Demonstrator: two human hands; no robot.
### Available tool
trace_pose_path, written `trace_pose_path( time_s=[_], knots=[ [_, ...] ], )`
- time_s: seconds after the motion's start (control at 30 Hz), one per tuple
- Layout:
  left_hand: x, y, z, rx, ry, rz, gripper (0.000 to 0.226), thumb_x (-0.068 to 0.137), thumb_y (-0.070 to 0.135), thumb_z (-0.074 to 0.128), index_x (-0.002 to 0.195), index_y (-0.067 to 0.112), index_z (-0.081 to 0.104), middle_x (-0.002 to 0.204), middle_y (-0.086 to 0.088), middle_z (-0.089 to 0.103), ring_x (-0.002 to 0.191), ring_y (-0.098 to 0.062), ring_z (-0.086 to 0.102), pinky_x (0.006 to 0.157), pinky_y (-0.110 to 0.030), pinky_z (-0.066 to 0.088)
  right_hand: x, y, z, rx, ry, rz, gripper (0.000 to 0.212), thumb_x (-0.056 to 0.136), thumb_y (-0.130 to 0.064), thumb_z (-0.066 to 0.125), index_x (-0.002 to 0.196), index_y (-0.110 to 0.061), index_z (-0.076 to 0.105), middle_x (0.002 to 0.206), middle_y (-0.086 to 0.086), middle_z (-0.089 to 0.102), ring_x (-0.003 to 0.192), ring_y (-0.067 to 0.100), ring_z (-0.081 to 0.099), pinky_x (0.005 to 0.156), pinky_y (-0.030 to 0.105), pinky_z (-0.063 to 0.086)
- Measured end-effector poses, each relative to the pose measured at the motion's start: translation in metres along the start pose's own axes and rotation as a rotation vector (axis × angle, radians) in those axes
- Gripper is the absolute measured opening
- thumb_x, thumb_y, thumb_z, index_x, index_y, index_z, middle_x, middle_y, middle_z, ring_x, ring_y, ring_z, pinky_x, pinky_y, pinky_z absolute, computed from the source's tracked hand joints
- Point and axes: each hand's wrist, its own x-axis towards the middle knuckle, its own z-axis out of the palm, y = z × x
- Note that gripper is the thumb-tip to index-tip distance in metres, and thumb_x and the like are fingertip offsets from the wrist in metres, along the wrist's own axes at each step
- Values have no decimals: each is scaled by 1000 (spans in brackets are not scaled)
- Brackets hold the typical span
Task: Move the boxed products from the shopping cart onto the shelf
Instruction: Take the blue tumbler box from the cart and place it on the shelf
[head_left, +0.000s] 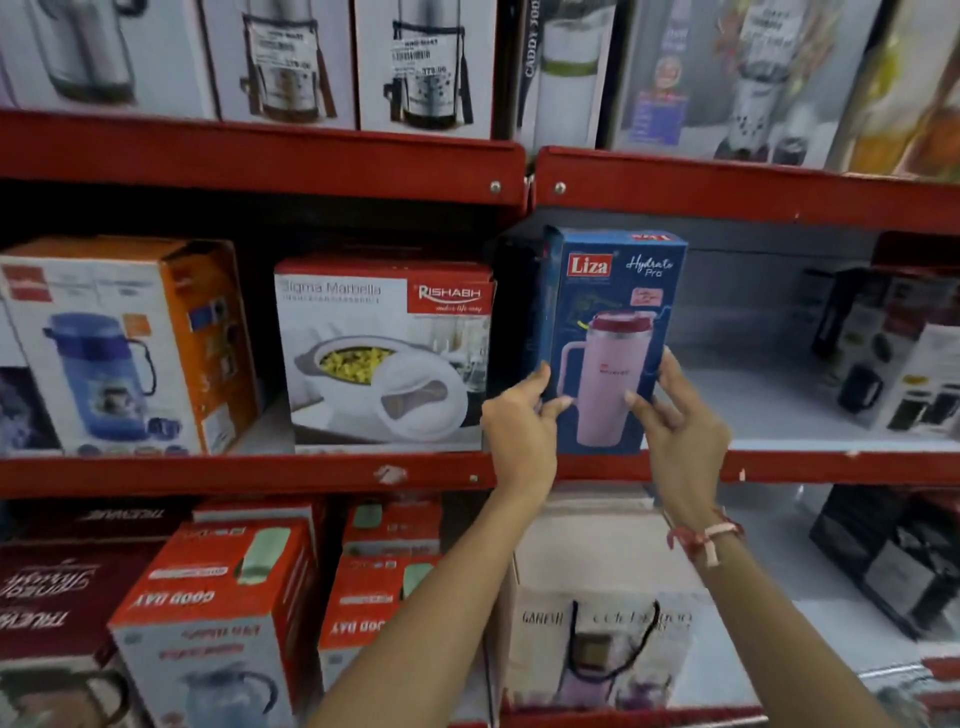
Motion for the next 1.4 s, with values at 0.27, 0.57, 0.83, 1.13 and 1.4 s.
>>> trace_pose_path(
  time_s=[0.27,0.57,0.83,1.13,1.4],
  knots=[
    [22,-36,18,112,0,-37,44,74,4,75,117,5,62,112,-9,69,97,-15,67,88,-15,50,19,35,20,-180,-15,-14,60,86,-12,65,142,-21,44,131,-5,57,107,4,56,98,36,49],
    [12,-40,-42,199,-140,224,31,88,12,60,120,10,61,118,-5,67,105,-10,63,94,-28,53,-2,22,47,-278,76,-48,54,89,-21,62,138,-13,41,142,13,44,129,28,44,103,41,45],
    [27,-81,-163,339,241,-57,80,90,44,52,148,23,1,157,-10,-4,144,-27,-2,116,-46,13,-30,-33,120,-24,-597,38,101,83,-29,70,149,-40,-6,158,-3,22,139,14,32,109,27,26],
    [26,-93,-216,320,-175,-236,66,89,62,21,141,44,-17,155,-1,22,132,-31,39,109,-50,34,-53,-29,124,-151,-597,97,103,86,-28,65,147,-38,-18,128,11,62,102,26,65,74,13,45],
    [-5,-42,-142,374,143,275,41,96,21,42,135,13,35,133,-7,41,122,-13,42,105,-31,41,-35,-20,85,-79,-38,54,67,87,-29,63,144,-25,29,147,6,35,134,23,36,106,42,38]
  ],
)
